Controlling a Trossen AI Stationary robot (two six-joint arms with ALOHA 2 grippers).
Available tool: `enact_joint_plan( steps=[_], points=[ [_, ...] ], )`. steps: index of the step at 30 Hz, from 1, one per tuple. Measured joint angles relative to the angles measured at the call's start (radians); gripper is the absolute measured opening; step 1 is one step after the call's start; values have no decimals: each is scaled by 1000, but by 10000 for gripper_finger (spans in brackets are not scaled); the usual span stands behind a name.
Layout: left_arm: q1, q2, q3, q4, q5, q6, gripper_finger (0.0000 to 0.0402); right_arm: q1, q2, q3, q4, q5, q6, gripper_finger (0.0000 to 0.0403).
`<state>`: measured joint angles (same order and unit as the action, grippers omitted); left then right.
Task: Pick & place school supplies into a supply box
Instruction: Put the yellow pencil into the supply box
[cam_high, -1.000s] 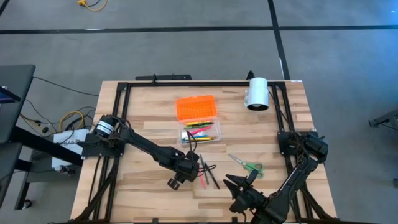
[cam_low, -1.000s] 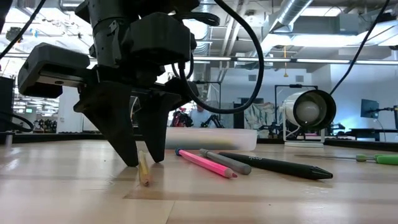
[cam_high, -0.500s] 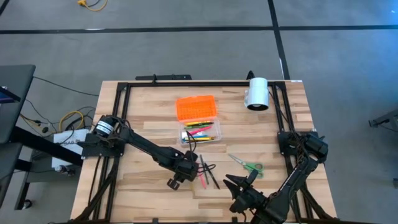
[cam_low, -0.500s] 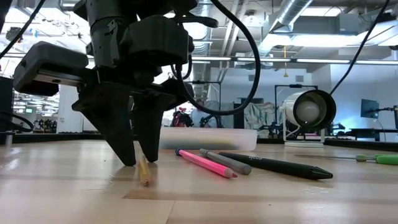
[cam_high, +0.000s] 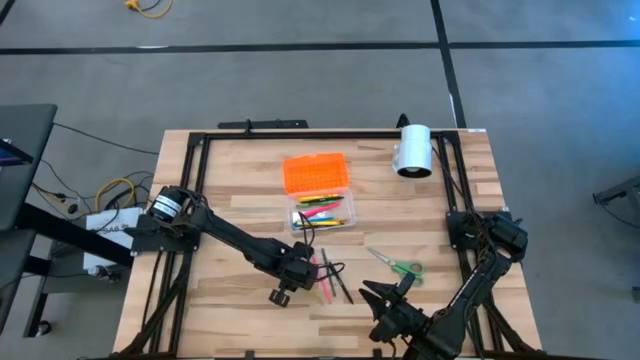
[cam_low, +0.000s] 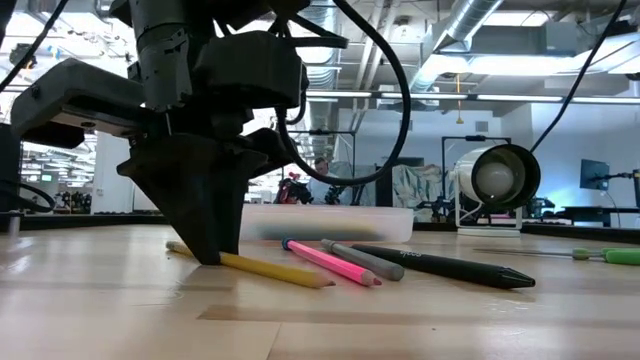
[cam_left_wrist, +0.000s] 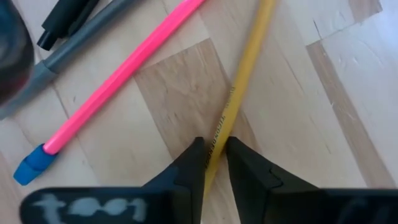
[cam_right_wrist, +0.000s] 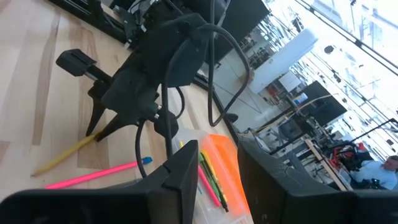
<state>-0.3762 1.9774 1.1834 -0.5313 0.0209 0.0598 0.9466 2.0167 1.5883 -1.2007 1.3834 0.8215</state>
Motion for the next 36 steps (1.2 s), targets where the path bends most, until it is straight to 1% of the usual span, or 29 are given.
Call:
enact_joint_plan(
  steps=[7, 17, 29, 34, 36],
  points=[
    [-40, -1, 2, -34, -35, -71, 45, 0, 0, 0, 0, 0, 0, 108],
    [-84, -3, 2, -65, -50, -196, 23, 0, 0, 0, 1, -8, 0, 108],
    [-154, -5, 4, -141, -98, -288, 26, 0, 0, 0, 1, -15, 0, 108],
    [-178, -5, 4, -151, -160, -298, 27, 0, 0, 0, 1, -16, 0, 108],
    [-182, -5, 4, -154, -169, -295, 27, 0, 0, 0, 1, -15, 0, 108]
  ],
)
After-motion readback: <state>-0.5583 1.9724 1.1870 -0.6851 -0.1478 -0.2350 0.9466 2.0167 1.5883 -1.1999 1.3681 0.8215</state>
